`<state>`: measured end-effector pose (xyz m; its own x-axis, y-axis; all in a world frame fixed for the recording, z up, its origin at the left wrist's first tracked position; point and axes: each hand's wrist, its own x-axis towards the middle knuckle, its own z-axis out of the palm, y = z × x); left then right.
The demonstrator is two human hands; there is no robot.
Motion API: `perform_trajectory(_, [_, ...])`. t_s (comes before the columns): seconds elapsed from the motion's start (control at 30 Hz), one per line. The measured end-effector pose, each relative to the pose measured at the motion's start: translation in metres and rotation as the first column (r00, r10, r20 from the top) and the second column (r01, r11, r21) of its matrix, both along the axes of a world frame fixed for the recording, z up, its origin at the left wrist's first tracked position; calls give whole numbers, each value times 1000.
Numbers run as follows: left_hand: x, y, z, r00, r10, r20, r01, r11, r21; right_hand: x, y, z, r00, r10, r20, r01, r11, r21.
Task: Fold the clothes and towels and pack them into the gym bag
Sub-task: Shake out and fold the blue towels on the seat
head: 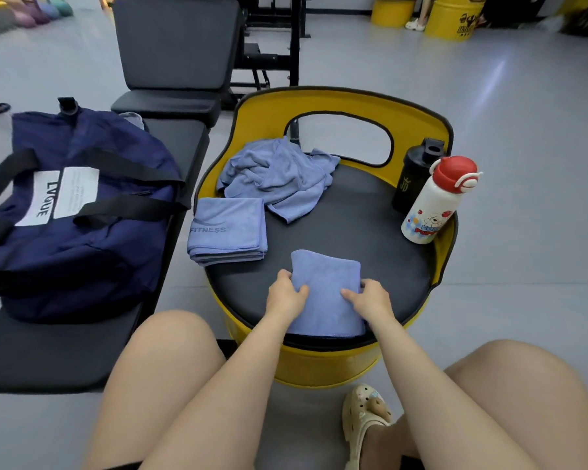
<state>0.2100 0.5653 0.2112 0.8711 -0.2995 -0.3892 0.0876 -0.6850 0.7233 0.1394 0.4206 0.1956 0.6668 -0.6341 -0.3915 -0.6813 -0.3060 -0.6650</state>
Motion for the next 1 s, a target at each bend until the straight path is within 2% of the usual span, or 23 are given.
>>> perform_trajectory(0.17, [11,10,28,996,69,-52,-78,978,-194,8,9,13,965,-185,187,121,943,311])
perform_trajectory(0.23, [22,14,44,993,101,-60,-113,961,-251,16,12,24,940,-242,241,117,892,437])
perform_trajectory(0.33, [43,25,65,988,142,-67,-157,927,-340,34,16,46,908,-262,327,59,854,518])
perform_trajectory(0.47, [70,41,76,979,202,-38,-201,904,-378,65,22,76,894,-239,379,-6,839,544])
perform_trajectory(0.6, [96,52,78,962,274,-12,-257,885,-387,100,27,88,926,-181,331,-33,834,550])
perform_trajectory(1.0, [165,80,45,919,359,162,-345,933,-105,195,60,48,943,-1,334,-142,903,405])
